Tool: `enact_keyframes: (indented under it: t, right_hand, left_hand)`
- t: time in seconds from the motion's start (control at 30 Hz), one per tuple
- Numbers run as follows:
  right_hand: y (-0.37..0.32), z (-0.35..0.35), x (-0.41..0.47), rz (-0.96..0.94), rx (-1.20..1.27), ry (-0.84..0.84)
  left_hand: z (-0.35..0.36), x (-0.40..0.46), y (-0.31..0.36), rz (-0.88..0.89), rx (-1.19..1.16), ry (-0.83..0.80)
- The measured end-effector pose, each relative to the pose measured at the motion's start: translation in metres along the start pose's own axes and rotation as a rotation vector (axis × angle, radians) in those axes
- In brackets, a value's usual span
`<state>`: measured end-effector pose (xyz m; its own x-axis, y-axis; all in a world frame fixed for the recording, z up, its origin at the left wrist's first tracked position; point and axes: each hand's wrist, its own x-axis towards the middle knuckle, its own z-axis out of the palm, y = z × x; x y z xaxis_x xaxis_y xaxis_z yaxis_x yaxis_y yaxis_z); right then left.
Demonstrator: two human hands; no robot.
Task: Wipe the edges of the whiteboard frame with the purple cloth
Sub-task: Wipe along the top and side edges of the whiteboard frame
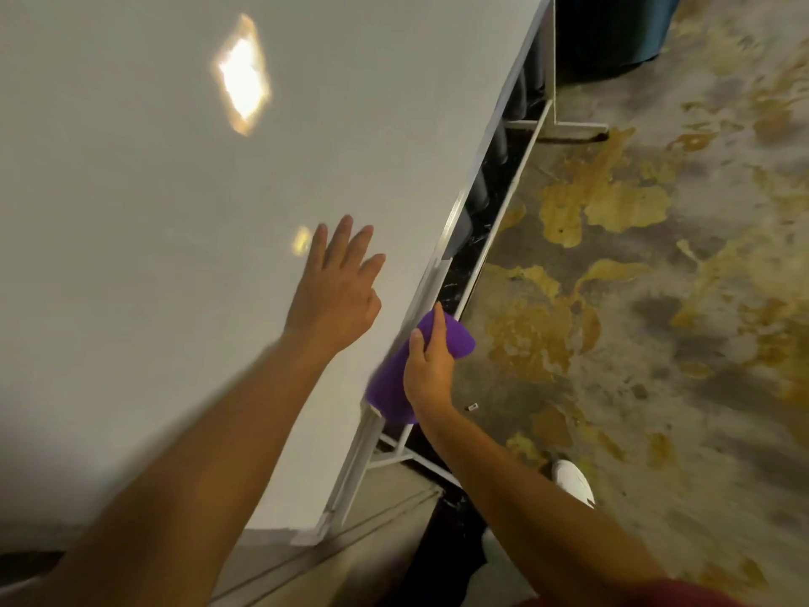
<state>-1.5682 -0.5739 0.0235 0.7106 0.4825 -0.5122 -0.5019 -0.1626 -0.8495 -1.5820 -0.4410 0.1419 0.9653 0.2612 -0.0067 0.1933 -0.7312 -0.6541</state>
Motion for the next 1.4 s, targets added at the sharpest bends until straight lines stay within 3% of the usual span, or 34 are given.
enact_keyframes:
  t: [0.13, 0.33, 0.6, 0.8, 0.9, 1.1, 1.2, 1.3, 1.4]
  right_hand:
    - [0.011, 0.015, -0.023, -0.043, -0.097, 0.078]
    - [0.041, 0.032, -0.072, -0.095, -0.14, 0.029]
    - [0.094, 0.046, -0.168, -0.064, -0.279, -0.149]
    - [0.092, 0.027, -0.203, -0.058, -0.487, -0.364]
    - [0.061, 0.004, -0.189, -0.143, -0.531, -0.409]
    - [-0.064, -0.024, -0.084, -0.335, -0.582, -0.197]
    - [-0.12, -0.014, -0.034, -0.479, -0.478, -0.148]
    - [-0.13, -0.011, 0.005, -0.491, -0.519, -0.134]
    - [-0.104, -0.024, 0.026, -0.528, -0.778, -0.126]
  left_hand:
    - [-0.002, -0.015, -0.005, 0.028, -0.02, 0.001]
    - [-0.002, -0.062, -0.011, 0.085, -0.04, 0.02]
    - [-0.011, -0.114, -0.015, 0.148, -0.068, -0.048]
    - [-0.027, -0.118, -0.033, 0.051, -0.262, -0.044]
    - [-0.036, -0.118, -0.039, 0.019, -0.239, 0.008]
    - [-0.049, -0.114, -0.049, -0.069, -0.165, 0.049]
    - [-0.049, -0.112, -0.05, -0.084, -0.172, 0.041]
    - [-0.047, -0.11, -0.05, -0.094, -0.106, 0.028]
    - [-0.044, -0.106, -0.051, -0.11, -0.042, 0.022]
